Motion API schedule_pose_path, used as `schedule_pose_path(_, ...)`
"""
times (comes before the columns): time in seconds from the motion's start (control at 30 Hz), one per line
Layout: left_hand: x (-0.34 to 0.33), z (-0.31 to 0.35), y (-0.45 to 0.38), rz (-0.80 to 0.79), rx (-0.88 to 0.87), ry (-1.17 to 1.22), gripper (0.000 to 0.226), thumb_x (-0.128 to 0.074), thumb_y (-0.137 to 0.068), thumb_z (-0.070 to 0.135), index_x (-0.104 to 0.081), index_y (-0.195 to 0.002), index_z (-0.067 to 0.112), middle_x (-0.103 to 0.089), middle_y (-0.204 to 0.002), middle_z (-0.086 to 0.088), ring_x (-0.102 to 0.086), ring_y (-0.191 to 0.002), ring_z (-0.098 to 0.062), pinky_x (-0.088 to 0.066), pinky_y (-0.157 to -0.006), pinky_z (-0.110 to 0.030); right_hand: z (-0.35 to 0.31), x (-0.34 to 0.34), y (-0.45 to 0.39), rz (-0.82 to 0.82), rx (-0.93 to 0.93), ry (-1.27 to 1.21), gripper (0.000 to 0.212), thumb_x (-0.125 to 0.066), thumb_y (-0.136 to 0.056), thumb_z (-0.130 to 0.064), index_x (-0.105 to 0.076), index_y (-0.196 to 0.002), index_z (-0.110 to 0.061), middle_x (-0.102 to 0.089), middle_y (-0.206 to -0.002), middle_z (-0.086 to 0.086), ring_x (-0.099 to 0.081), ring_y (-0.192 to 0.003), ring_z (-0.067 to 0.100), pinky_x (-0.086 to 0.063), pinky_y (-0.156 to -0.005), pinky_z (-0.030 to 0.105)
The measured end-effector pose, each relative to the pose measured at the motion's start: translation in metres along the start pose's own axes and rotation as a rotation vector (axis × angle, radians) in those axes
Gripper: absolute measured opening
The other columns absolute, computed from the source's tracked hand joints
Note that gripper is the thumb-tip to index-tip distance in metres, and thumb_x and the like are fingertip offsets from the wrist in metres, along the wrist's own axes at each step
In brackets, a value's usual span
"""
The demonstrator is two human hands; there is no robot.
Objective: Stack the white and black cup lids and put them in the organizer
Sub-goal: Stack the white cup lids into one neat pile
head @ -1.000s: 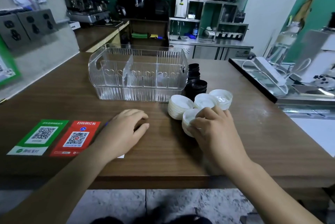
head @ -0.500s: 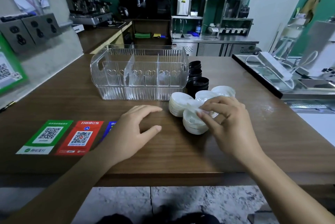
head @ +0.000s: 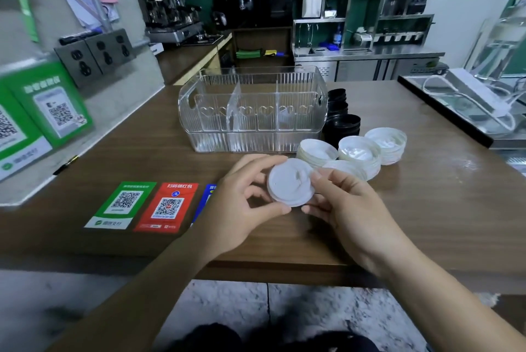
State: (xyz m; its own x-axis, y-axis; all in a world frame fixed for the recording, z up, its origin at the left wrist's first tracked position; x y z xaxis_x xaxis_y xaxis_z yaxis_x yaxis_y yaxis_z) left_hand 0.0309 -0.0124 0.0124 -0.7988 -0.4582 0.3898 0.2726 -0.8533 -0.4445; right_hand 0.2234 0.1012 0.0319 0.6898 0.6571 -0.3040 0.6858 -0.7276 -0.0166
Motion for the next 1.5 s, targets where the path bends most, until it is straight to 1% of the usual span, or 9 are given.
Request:
schedule_pose_path(0.13, 0.013, -0.014, 0.003, -0.100, 0.073, -0.114, 0.086, -0.102, -0.086, 0.016, -0.063, -0.161, 0.035, -0.067, -0.148, 0.015, -0.068, -0.137, -0.021, -0.058, -0.117, -0.045, 0.011, 0.008, 0.003, 0.059, 0.378, 0.793, 0.028, -0.078, -0.103, -0.033, -0.073, -0.130, -0.029, -0.077, -0.106, -0.018, -0.072, -0.095, 0.003, -0.051, -0.087, 0.015)
schedule_pose_path(0.23, 0.014, -0.019, 0.001, -0.141, 0.099, -0.199, 0.085, -0.102, -0.086, 0.025, -0.063, -0.162, 0.034, -0.068, -0.143, 0.020, -0.064, -0.140, -0.014, -0.054, -0.119, -0.037, 0.021, 0.010, 0.002, 0.002, 0.462, 1.125, 0.048, -0.080, -0.098, -0.047, -0.067, -0.141, -0.030, -0.070, -0.123, -0.017, -0.065, -0.113, 0.004, -0.050, -0.098, 0.024)
schedule_pose_path(0.43, 0.017, -0.019, -0.001, -0.216, 0.193, -0.382, 0.070, -0.099, -0.088, 0.044, -0.069, -0.151, 0.045, -0.065, -0.133, 0.041, -0.052, -0.140, 0.005, -0.041, -0.114, -0.012, 0.031, 0.009, -0.001, 0.021, 0.428, 1.293, 0.043, -0.069, -0.100, -0.059, -0.073, -0.126, -0.026, -0.064, -0.117, -0.009, -0.063, -0.101, 0.011, -0.047, -0.084, 0.025)
schedule_pose_path(0.57, 0.019, -0.019, -0.004, -0.249, 0.167, -0.396, 0.057, -0.095, -0.090, 0.048, -0.070, -0.140, 0.049, -0.066, -0.139, 0.029, -0.053, -0.139, 0.000, -0.043, -0.112, -0.017, 0.038, 0.011, -0.004, 0.036, 0.437, 1.395, 0.043, -0.065, -0.100, -0.062, -0.072, -0.112, -0.021, -0.058, -0.108, -0.004, -0.060, -0.095, 0.017, -0.044, -0.080, 0.027)
schedule_pose_path(0.73, 0.019, -0.020, -0.002, -0.211, 0.175, -0.370, 0.059, -0.096, -0.089, 0.044, -0.070, -0.141, 0.049, -0.068, -0.136, 0.030, -0.057, -0.138, -0.001, -0.043, -0.112, -0.016, 0.023, 0.016, 0.009, 0.006, 0.492, 1.305, 0.040, -0.070, -0.101, -0.057, -0.070, -0.127, -0.027, -0.060, -0.120, -0.012, -0.063, -0.089, 0.011, -0.054, -0.077, 0.030)
schedule_pose_path(0.87, 0.016, -0.022, 0.001, -0.195, 0.161, -0.375, 0.066, -0.094, -0.091, 0.043, -0.063, -0.149, 0.046, -0.067, -0.140, 0.033, -0.055, -0.142, 0.001, -0.044, -0.117, -0.020, 0.004, 0.040, 0.009, 0.213, 0.697, 1.318, 0.030, -0.080, -0.099, -0.035, -0.077, -0.124, -0.019, -0.067, -0.116, -0.003, -0.068, -0.094, 0.026, -0.058, -0.078, 0.042)
schedule_pose_path(0.97, 0.014, -0.022, 0.003, -0.174, 0.166, -0.373, 0.075, -0.094, -0.089, 0.051, -0.059, -0.155, 0.046, -0.068, -0.141, 0.031, -0.054, -0.144, 0.003, -0.044, -0.118, -0.023, -0.004, 0.067, -0.007, 0.313, 0.726, 1.452, 0.028, -0.083, -0.093, -0.039, -0.084, -0.111, -0.017, -0.068, -0.106, 0.000, -0.063, -0.092, 0.032, -0.050, -0.081, 0.047)
schedule_pose_path(1.13, 0.010, -0.019, 0.004, -0.147, 0.174, -0.385, 0.072, -0.096, -0.087, 0.053, -0.064, -0.151, 0.046, -0.067, -0.138, 0.034, -0.054, -0.141, 0.007, -0.042, -0.117, -0.018, 0.002, 0.080, -0.009, 0.279, 0.767, 1.505, 0.007, -0.087, -0.093, -0.029, -0.083, -0.092, -0.024, -0.066, -0.096, -0.007, -0.055, -0.086, 0.026, -0.034, -0.078, 0.041)
schedule_pose_path(1.5, 0.010, -0.014, 0.004, -0.134, 0.177, -0.407, 0.066, -0.097, -0.087, 0.048, -0.068, -0.146, 0.046, -0.062, -0.135, 0.045, -0.055, -0.139, 0.007, -0.038, -0.108, -0.003, 0.004, 0.085, -0.015, 0.266, 0.777, 1.426, 0.009, -0.089, -0.091, -0.019, -0.080, -0.090, -0.021, -0.064, -0.092, -0.009, -0.053, -0.087, 0.024, -0.035, -0.079, 0.043)
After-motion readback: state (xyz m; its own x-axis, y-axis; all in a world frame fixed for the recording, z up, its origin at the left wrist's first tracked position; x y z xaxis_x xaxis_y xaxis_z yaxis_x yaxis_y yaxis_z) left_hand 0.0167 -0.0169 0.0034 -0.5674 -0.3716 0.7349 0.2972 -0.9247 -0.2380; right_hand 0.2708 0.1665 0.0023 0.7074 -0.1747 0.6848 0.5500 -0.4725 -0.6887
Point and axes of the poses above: each hand's wrist, its own y-axis away from the middle knuckle, its own x-axis out of the back of the hand, z = x × y, the point moved 1 cm from there along -y, towards the middle knuckle
